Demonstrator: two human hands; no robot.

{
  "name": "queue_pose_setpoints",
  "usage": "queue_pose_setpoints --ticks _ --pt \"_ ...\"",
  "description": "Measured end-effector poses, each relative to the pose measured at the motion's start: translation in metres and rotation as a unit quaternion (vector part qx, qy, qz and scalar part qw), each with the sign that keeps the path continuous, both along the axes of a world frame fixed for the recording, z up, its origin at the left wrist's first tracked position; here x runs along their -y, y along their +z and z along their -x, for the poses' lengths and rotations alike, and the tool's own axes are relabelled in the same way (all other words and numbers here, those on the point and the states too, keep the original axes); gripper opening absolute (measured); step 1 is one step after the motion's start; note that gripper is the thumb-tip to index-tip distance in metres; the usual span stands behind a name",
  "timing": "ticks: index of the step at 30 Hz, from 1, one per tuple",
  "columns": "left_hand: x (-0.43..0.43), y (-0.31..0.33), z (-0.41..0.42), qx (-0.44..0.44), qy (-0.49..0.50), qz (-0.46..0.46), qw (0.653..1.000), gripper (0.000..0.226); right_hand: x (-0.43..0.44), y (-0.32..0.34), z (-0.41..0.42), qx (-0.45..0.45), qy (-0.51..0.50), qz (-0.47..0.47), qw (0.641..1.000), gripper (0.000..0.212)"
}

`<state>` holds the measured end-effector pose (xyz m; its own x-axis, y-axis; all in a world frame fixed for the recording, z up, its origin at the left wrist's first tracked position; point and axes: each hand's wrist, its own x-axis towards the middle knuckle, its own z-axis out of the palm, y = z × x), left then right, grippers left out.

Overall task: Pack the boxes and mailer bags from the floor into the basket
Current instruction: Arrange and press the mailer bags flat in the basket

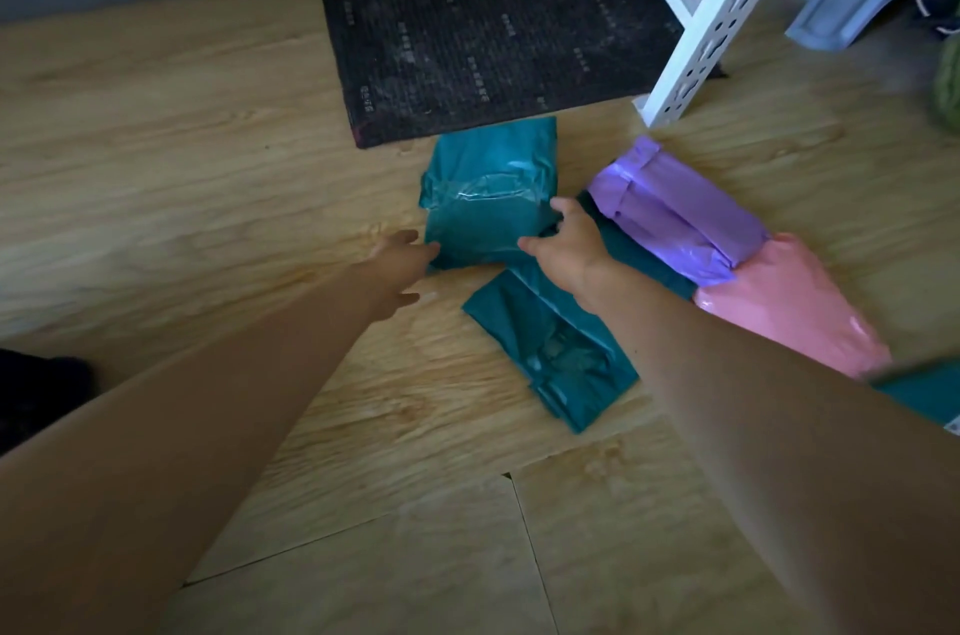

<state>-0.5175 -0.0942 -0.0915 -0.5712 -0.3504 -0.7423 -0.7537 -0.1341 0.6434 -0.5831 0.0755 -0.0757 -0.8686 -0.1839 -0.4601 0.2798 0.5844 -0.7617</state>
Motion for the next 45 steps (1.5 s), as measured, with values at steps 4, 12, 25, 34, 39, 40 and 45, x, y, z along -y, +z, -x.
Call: queue_pose_setpoints --ticks 4,12,25,34,39,40,45 --pt "-0.001 -0.004 -0.001 -0.008 0.058 -0.061 0.996 0.053 0.005 -0.001 -0.003 -0.006 -0.011 -0.001 1.000 0.064" --pt "0.001 0.016 -0.027 -0.043 0.114 -0.075 0.990 0.022 0.000 0.005 -0.032 0.035 -0.046 0.056 0.997 0.061" --pt "0.042 0.128 -0.119 -0.175 0.158 0.002 0.972 0.024 0.033 0.126 -0.115 -0.038 -0.012 0.117 0.992 0.052" --pt "0.070 0.228 -0.229 -0.235 0.195 0.039 0.952 0.024 0.067 0.215 -0.201 -0.104 0.018 0.168 0.980 0.028" --pt "0.087 0.270 -0.302 -0.247 0.220 0.032 0.943 0.029 0.095 0.245 -0.255 -0.073 0.038 0.203 0.976 0.032" --pt "0.093 0.277 -0.317 -0.252 0.227 0.031 0.940 0.030 0.103 0.249 -0.265 -0.062 0.040 0.211 0.975 0.033" --pt "0.129 0.302 -0.392 -0.242 0.250 0.087 0.933 0.032 0.149 0.262 -0.318 -0.011 0.076 0.249 0.965 0.051"
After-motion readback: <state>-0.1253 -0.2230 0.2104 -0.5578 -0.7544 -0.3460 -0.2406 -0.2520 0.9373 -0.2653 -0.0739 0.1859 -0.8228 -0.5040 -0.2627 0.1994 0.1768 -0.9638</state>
